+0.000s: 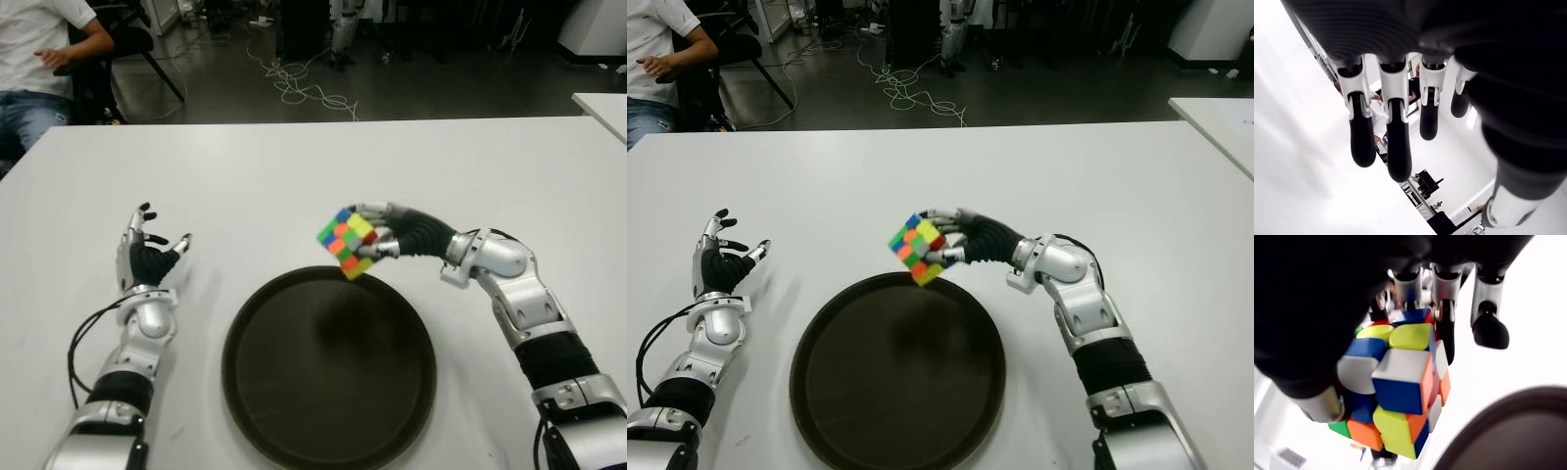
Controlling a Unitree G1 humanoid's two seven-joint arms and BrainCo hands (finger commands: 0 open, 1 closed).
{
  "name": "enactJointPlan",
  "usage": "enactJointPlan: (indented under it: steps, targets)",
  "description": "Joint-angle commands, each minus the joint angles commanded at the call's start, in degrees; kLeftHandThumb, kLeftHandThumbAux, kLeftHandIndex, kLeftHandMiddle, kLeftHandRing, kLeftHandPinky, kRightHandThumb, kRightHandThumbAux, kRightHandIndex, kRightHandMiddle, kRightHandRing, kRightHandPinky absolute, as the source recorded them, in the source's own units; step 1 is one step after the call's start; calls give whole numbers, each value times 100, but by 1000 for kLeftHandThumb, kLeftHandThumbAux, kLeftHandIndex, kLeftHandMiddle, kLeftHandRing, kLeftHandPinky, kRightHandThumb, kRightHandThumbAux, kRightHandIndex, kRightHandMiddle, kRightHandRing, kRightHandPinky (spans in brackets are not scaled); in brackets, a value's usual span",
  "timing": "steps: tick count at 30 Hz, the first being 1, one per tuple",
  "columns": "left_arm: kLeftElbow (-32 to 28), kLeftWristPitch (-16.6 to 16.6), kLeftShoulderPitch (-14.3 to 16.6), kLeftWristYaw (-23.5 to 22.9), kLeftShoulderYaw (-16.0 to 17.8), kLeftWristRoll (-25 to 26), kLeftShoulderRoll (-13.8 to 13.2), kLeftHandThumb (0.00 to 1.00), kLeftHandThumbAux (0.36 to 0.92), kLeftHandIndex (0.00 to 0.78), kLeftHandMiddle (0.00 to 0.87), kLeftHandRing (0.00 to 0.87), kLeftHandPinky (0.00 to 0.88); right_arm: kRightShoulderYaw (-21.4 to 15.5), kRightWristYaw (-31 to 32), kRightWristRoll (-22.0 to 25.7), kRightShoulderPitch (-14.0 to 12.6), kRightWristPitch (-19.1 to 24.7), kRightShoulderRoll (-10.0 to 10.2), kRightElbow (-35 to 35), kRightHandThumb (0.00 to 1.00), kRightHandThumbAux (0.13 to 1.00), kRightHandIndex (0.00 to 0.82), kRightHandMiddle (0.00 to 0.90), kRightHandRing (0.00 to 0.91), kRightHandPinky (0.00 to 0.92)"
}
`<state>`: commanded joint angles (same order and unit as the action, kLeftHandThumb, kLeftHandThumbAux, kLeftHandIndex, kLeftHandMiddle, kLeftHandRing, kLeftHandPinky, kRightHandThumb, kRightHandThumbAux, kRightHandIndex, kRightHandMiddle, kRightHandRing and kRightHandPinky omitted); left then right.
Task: Pick up the Rubik's Cube and put it in the plate
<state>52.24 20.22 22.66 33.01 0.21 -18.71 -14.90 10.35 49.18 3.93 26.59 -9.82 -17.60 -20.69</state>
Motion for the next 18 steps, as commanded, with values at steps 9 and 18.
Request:
enactJointPlan:
  steps: [9, 18]
  targets:
    - [-39, -2, -15, -66, 33, 61, 23, 11, 703, 0, 184, 301, 393, 87, 354, -21, 47, -529, -52, -24, 240, 727, 597, 829, 856, 842]
    - [-74, 35, -27, -94, 45, 97, 34, 9, 708, 0, 195, 340, 409, 190, 644, -21, 182, -1029, -16, -127, 27, 675, 670, 837, 861, 839]
